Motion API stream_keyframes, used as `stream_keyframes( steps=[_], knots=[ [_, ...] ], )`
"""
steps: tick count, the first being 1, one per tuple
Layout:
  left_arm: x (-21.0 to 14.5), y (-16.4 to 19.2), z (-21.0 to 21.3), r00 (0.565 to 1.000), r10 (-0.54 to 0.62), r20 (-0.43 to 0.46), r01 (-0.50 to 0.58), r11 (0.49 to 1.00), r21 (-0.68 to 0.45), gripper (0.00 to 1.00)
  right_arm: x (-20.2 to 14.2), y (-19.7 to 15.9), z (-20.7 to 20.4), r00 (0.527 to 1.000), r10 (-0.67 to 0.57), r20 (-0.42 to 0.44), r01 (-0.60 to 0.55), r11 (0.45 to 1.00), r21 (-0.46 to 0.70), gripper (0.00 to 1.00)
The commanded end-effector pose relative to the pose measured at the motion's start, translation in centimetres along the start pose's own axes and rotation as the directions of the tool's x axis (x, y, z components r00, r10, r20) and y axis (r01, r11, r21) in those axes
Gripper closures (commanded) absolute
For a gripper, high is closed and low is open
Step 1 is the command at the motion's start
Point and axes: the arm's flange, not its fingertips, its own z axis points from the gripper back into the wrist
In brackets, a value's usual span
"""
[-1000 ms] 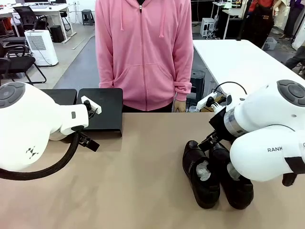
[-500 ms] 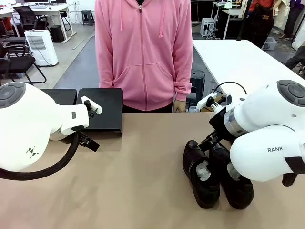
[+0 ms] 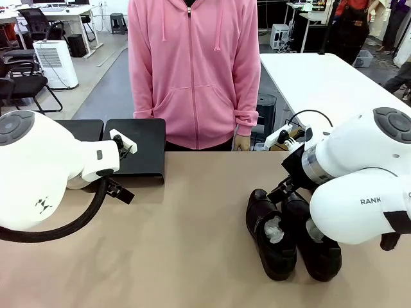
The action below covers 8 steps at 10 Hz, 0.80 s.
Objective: Organize the shoes by placing them on the stand.
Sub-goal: Pick up one Shoe and place it in the middle of the table.
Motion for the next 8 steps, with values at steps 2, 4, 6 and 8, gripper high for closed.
stream_keyframes(
  steps=[2,4,6,8],
  knots=[
    [0.0,0.0,0.0,1.0,0.0,0.0,0.0,1.0,0.0,0.0,0.0,0.0,0.0,1.0,0.0,0.0,0.0,1.0,0.0,0.0],
    [0.1,1.2,6.3,0.998,0.011,0.061,-0.013,1.0,0.028,0.0,-0.5,-3.3,5.0,0.994,-0.091,0.062,0.087,0.995,0.054,0.0],
    [-0.1,2.8,11.5,0.982,0.034,0.184,-0.022,0.997,-0.069,0.0,-1.5,-7.4,10.1,0.975,-0.195,0.108,0.18,0.974,0.135,0.0],
    [-1.7,4.6,15.1,0.981,0.058,0.184,-0.017,0.976,-0.216,0.0,-3.1,-10.6,13.2,0.953,-0.262,0.152,0.218,0.942,0.254,0.0]
  ],
)
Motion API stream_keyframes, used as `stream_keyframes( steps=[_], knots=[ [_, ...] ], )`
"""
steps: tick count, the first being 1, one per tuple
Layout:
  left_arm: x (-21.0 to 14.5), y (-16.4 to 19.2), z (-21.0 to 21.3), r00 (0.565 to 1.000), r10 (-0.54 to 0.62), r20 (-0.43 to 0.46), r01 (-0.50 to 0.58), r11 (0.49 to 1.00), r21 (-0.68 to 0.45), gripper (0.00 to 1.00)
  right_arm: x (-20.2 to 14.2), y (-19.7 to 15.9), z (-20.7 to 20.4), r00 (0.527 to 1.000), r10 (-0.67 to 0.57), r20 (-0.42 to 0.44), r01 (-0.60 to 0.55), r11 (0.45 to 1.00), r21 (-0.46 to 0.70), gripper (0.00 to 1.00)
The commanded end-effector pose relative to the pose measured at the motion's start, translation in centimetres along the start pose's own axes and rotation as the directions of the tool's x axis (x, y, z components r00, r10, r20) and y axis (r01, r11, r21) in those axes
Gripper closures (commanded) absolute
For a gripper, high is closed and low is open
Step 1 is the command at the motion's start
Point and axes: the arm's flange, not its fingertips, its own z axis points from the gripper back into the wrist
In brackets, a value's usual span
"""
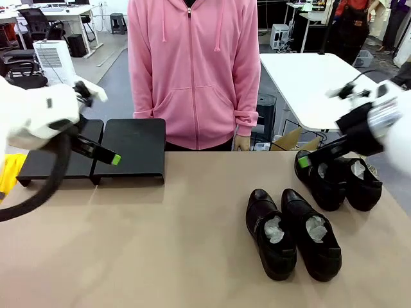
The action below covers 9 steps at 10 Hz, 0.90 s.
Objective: Organize the shoes by placing them on the stand.
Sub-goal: Pick up one Shoe and place it in the middle of the table.
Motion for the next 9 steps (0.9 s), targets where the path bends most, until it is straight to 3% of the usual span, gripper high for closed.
stream_keyframes(
  steps=[1,3,4,5,9],
  knots=[
    [-3.7,1.9,4.0,1.0,0.021,0.012,-0.02,0.991,-0.13,0.0,-1.5,-2.9,3.6,0.998,-0.031,0.057,0.024,0.993,0.113,0.0],
    [-5.1,4.0,7.2,0.992,0.088,0.091,-0.063,0.967,-0.247,0.0,-3.1,-6.4,6.7,0.992,-0.081,0.098,0.064,0.984,0.166,0.0],
    [-5.8,5.4,7.9,0.989,0.129,0.076,-0.105,0.959,-0.262,0.0,-4.0,-7.8,7.6,0.99,-0.099,0.101,0.08,0.98,0.182,0.0],
    [-6.6,7.2,8.4,0.984,0.167,0.069,-0.132,0.925,-0.357,0.0,-4.8,-9.5,8.5,0.981,-0.142,0.13,0.11,0.967,0.23,0.0],
    [-7.8,8.1,10.1,0.98,0.187,0.069,-0.156,0.934,-0.321,0.0,-6.0,-11.5,10.2,0.971,-0.178,0.161,0.135,0.96,0.245,0.0]
  ],
)
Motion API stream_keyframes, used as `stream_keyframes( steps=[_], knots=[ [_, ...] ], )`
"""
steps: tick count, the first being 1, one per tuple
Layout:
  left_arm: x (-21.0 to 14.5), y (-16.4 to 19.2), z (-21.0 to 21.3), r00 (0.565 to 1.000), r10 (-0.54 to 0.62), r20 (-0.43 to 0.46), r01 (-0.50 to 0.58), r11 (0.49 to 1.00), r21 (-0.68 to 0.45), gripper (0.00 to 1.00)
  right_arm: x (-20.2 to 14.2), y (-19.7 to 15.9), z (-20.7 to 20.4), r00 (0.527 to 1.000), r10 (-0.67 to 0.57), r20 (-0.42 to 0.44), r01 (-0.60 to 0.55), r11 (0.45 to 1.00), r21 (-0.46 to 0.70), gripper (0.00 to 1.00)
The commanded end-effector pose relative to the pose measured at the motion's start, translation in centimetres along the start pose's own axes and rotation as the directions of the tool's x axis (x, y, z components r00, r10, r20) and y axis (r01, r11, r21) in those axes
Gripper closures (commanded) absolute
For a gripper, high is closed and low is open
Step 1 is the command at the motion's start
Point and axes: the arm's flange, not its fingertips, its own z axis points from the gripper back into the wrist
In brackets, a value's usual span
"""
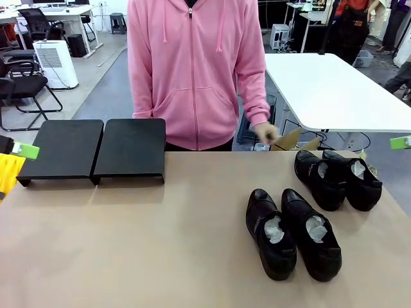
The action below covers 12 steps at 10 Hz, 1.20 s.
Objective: Organize the shoes by placing them on the stand.
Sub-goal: Pick up one Shoe and place it in the middle of the table.
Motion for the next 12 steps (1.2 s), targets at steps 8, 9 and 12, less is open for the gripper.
stream_keyframes(
  steps=[8,9,12],
  knots=[
    [0.0,-0.2,0.0,1.0,0.009,-0.002,-0.009,1.0,0.0,0.0,0.0,0.2,-0.1,1.0,-0.003,-0.003,0.003,1.0,0.011,0.0],
    [0.0,-0.2,0.0,1.0,0.009,-0.002,-0.009,1.0,0.0,0.0,0.0,0.2,-0.1,1.0,-0.003,-0.003,0.003,1.0,0.011,0.0],
    [0.0,-0.2,0.0,1.0,0.009,-0.002,-0.009,1.0,0.0,0.0,0.0,0.2,-0.1,1.0,-0.003,-0.003,0.003,1.0,0.011,0.0]
  ],
)
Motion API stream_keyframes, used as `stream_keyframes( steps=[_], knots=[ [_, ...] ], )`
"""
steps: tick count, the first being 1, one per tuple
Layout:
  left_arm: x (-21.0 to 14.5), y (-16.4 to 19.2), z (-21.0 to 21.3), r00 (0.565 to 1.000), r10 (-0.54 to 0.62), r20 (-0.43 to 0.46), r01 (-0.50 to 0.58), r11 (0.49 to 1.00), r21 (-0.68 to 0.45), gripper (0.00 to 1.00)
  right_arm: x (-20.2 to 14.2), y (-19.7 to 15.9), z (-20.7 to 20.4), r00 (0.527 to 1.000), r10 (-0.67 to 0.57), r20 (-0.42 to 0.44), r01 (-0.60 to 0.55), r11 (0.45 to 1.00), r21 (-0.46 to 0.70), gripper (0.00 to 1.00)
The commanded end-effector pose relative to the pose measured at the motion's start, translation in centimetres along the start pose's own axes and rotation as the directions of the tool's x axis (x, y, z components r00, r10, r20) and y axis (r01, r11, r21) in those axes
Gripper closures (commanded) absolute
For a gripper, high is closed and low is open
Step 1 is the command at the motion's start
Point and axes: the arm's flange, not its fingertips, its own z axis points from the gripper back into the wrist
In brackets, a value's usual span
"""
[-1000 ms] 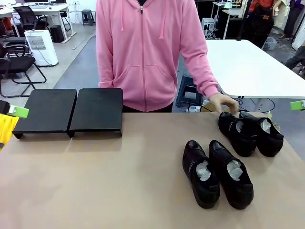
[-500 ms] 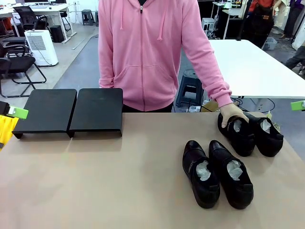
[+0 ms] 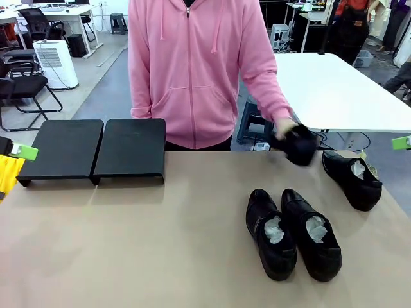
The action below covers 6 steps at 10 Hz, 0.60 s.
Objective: Organize the shoes by placing them on the stand.
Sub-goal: Pick up one Shoe and place it in the middle of the table.
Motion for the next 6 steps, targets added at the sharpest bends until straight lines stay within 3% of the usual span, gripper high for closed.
stream_keyframes(
  steps=[1,6],
  knots=[
    [0.1,0.2,0.0,1.0,-0.013,0.007,0.013,1.0,-0.017,0.0,0.0,0.0,0.0,1.0,0.0,0.001,0.0,1.0,0.0,0.0],
    [0.1,0.2,0.0,1.0,-0.013,0.007,0.013,1.0,-0.017,0.0,-0.7,14.0,-1.2,0.986,0.103,-0.13,-0.092,0.992,0.088,0.0]
  ],
)
